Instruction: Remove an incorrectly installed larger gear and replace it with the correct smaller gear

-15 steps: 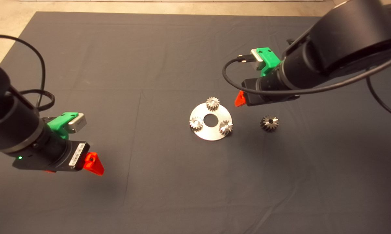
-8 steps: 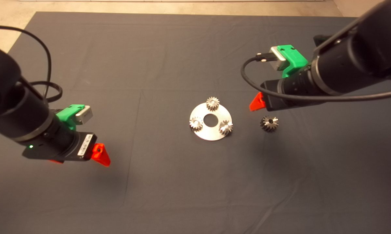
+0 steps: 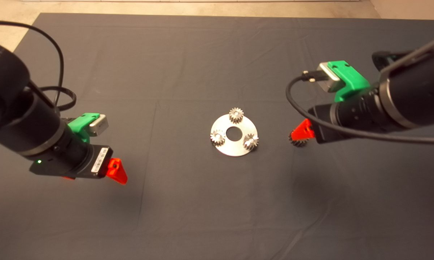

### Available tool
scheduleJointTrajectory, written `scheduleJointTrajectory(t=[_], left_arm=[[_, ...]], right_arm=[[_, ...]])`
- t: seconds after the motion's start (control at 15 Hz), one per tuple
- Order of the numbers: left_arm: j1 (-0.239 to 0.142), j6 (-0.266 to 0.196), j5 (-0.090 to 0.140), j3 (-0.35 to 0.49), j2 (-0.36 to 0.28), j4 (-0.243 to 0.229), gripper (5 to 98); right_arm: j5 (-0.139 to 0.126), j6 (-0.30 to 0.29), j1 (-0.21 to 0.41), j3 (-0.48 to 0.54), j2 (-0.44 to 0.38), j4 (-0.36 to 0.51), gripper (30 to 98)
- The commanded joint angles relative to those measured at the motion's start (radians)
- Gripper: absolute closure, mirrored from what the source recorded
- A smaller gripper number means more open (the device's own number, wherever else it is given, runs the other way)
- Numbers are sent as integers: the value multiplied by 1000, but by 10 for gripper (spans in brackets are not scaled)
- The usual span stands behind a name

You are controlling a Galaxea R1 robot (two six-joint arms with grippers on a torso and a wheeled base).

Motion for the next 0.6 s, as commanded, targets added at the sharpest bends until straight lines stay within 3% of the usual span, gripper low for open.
scheduleJointTrajectory(t=[0.0,0.33,0.53], left_arm=[[-18,-26,134,63,-22,-16,54],[-18,-27,134,117,-67,-26,54],[-18,-27,134,130,-97,-29,54]], right_arm=[[-126,84,48,88,-45,72,558],[-126,117,58,124,-52,100,558],[-126,132,64,156,-116,115,558]])
